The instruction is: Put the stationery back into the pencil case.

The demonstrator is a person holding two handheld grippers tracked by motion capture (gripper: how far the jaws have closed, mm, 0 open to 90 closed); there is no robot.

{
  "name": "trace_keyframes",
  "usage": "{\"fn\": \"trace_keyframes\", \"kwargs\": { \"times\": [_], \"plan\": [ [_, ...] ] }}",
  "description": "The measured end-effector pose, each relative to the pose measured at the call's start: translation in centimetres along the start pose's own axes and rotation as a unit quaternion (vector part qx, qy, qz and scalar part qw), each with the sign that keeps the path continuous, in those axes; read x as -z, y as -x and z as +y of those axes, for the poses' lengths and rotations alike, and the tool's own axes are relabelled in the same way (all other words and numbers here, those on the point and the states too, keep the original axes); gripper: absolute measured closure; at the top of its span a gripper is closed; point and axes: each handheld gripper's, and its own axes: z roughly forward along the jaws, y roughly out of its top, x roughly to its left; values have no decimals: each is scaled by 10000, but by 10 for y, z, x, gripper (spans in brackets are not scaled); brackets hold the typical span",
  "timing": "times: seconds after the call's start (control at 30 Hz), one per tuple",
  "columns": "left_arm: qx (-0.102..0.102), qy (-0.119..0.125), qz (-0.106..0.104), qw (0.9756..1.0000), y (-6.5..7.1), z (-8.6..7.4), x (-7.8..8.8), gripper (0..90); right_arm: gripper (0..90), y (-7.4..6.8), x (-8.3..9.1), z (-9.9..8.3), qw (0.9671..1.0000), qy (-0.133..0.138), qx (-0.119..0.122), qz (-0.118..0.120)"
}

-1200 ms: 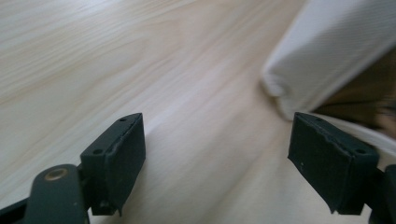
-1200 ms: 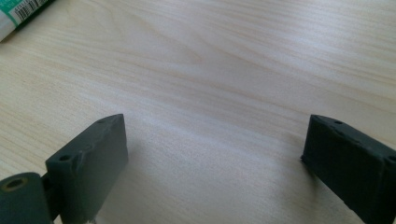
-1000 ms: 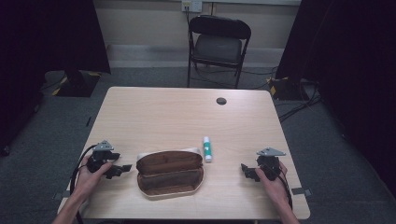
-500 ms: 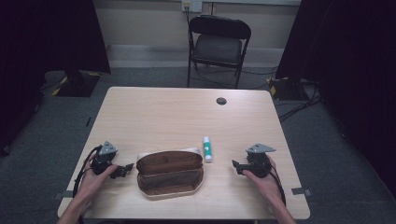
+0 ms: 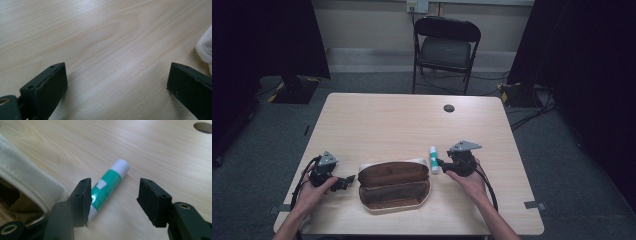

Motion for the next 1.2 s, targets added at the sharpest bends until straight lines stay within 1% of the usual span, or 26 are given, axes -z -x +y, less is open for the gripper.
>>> {"fn": "trace_keyframes", "kwargs": {
  "times": [0.13,0.2,0.27,0.37,0.47,0.53,0.6,0.67,0.7,0.77,0.83,0.9,0.93,0.97,1.07,1.13,1.2],
  "plan": [
    [-12,-13,0,10000,0,0,0,25,441,-1,-12,9,10000,2,-33,41],
    [-8,-3,3,10000,0,0,0,25,435,-3,-18,13,10000,45,58,30],
    [-8,-4,-2,10000,0,0,0,23,419,-4,-24,15,10000,14,63,76],
    [-16,-11,2,10000,0,0,0,22,406,-5,-33,15,9999,-24,10,117],
    [-24,-21,0,10000,0,0,0,17,412,-8,-39,11,9997,-157,59,159],
    [-28,-36,2,10000,0,1,0,13,411,-9,-42,8,9996,-236,122,128],
    [-33,-37,-3,10000,0,1,0,12,401,-9,-43,8,9995,-265,116,101],
    [-34,-37,-1,10000,0,1,0,12,395,-10,-44,7,9992,-370,125,-69],
    [-31,-37,4,10000,0,1,0,12,395,-9,-45,6,9992,-377,105,-59],
    [-33,-37,-1,10000,0,1,0,12,408,-7,-46,3,9991,-420,22,-67],
    [-34,-46,-3,10000,0,1,-1,8,426,-6,-47,1,9988,-479,1,-95],
    [-13,-40,0,10000,1,1,-1,3,443,-5,-47,0,9985,-540,61,-94],
    [-15,-41,0,10000,1,1,-1,3,465,-5,-47,-1,9983,-570,41,-97],
    [-14,-41,1,10000,1,1,-1,3,478,-3,-47,-1,9983,-577,31,-114],
    [-8,-33,-8,10000,0,1,-2,1,520,0,-46,-3,9981,-599,-112,-115],
    [-8,-28,-18,10000,1,1,-2,0,557,1,-45,-4,9981,-599,-127,-105],
    [8,-42,-8,10000,1,2,-3,0,566,2,-44,-4,9981,-602,-104,-108]
  ]
}}
